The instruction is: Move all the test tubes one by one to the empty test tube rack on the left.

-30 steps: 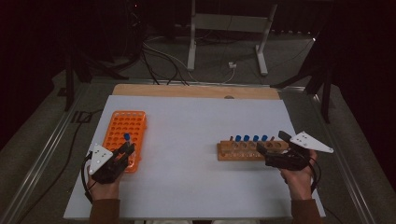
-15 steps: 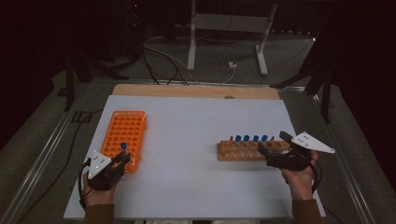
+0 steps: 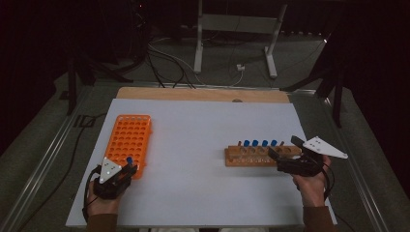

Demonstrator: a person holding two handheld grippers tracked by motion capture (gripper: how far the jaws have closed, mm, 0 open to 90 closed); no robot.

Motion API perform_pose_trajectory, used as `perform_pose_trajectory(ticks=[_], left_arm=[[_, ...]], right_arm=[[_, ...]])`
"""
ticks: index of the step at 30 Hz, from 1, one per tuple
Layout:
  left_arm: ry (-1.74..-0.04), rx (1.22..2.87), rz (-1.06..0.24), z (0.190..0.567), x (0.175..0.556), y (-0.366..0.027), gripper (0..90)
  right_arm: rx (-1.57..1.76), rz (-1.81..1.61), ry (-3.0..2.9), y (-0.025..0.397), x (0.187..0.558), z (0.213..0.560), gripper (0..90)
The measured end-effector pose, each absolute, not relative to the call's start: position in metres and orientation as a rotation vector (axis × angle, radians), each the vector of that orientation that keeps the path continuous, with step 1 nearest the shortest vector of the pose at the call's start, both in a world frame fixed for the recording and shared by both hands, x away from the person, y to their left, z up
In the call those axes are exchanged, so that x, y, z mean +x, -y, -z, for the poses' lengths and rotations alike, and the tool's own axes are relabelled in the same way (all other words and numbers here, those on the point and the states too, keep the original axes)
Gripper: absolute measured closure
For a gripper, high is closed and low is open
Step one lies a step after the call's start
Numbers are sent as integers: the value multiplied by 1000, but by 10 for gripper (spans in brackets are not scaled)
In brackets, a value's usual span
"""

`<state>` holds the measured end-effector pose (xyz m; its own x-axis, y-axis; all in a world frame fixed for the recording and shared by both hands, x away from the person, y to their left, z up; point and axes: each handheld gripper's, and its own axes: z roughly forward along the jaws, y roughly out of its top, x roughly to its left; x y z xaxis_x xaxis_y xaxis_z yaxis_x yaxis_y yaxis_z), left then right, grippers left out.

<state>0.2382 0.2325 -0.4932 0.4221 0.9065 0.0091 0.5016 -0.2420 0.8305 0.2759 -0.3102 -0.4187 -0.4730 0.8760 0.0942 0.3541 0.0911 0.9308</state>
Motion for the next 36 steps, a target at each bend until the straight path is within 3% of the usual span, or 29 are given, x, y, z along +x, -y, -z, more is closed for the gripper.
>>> perform_pose_trajectory(ticks=[16, 19, 20, 21, 25, 31, 36], left_arm=[[-1201, 1887, -643, 493, 239, -232, 772], [-1194, 1864, -615, 493, 238, -234, 684], [-1192, 1844, -611, 492, 238, -235, 612], [-1191, 1829, -609, 490, 237, -236, 612], [-1188, 1729, -609, 484, 234, -241, 428], [-1175, 1667, -661, 478, 231, -239, 192], [-1170, 1647, -659, 475, 230, -237, 84]], right_arm=[[1223, -1351, -1891, 311, 284, 424, 0], [1236, -1350, -1885, 313, 286, 423, 0], [1244, -1345, -1884, 314, 287, 424, 0], [1244, -1345, -1884, 314, 287, 424, 0], [1255, -1337, -1880, 316, 290, 426, 67], [1253, -1317, -1891, 314, 294, 431, 202], [1247, -1306, -1892, 315, 295, 435, 339]])
